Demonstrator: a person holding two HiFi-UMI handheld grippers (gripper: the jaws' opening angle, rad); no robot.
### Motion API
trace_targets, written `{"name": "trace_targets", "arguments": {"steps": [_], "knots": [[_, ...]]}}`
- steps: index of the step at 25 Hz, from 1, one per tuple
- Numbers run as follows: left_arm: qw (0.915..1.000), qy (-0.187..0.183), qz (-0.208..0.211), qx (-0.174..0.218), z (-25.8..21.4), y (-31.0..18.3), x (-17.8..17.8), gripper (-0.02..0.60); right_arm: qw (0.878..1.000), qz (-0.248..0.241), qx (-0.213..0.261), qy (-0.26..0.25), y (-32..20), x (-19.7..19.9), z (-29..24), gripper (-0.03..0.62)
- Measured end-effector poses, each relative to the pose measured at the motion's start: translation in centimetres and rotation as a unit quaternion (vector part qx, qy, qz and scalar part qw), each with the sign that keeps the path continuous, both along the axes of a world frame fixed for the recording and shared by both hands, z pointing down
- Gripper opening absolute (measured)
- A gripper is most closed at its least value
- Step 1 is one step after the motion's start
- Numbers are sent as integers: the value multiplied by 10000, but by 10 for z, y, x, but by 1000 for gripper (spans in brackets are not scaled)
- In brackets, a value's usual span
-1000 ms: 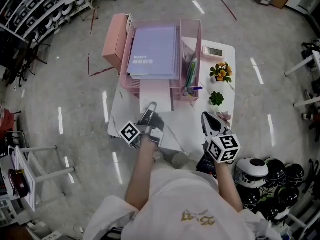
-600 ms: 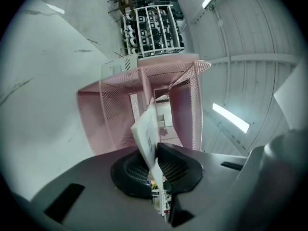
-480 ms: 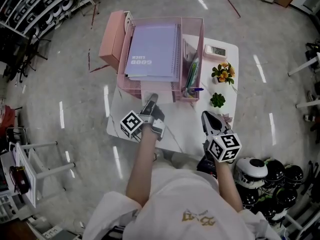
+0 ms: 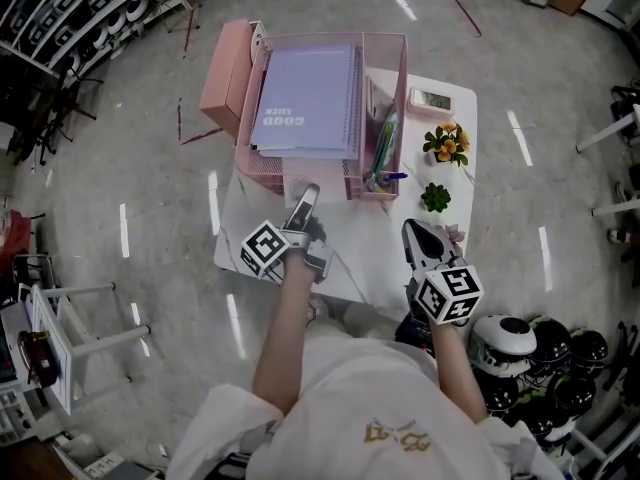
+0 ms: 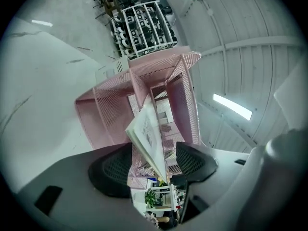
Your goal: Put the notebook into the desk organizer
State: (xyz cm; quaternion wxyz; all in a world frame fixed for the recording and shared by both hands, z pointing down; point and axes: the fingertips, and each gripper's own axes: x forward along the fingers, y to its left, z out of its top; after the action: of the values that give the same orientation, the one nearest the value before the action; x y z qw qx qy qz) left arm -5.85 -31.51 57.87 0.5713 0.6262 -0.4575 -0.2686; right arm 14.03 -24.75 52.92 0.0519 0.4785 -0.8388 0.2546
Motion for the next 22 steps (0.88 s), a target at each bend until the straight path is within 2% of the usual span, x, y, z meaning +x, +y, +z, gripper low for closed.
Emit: {"name": "trace_targets", "arguments": {"steps": [3, 4, 6, 8, 11, 13, 18, 20, 22], "knots": [[9996, -273, 62, -2, 1, 17, -7, 300, 10000, 74, 22, 60, 4, -1, -1, 9], [9987, -496, 82, 11, 1, 25, -11, 293, 9999, 96, 38, 76, 6, -3, -2, 9], [9937, -1109, 134, 88, 0, 40, -19, 221, 9998, 137, 80, 103, 11, -8, -5, 9], [9850, -1694, 255, 203, -3, 55, -26, 162, 9997, 172, 117, 125, 16, -15, -8, 9], [9732, -2229, 425, 372, -10, 72, -35, 87, 9995, 189, 164, 169, 25, -28, -13, 9], [9625, -2593, 585, 550, -17, 78, -38, 21, 9993, 181, 235, 216, 32, -37, -18, 9], [9254, -3403, 1362, 960, -36, 91, -25, 18, 9984, 274, 377, 324, 43, -50, -29, 9], [9157, -3559, 1474, 1146, -46, 96, -22, 18, 9979, 306, 452, 347, 46, -54, -35, 9], [9107, -3615, 1524, 1292, -55, 99, -20, 18, 9973, 347, 527, 366, 49, -56, -41, 9]]}}
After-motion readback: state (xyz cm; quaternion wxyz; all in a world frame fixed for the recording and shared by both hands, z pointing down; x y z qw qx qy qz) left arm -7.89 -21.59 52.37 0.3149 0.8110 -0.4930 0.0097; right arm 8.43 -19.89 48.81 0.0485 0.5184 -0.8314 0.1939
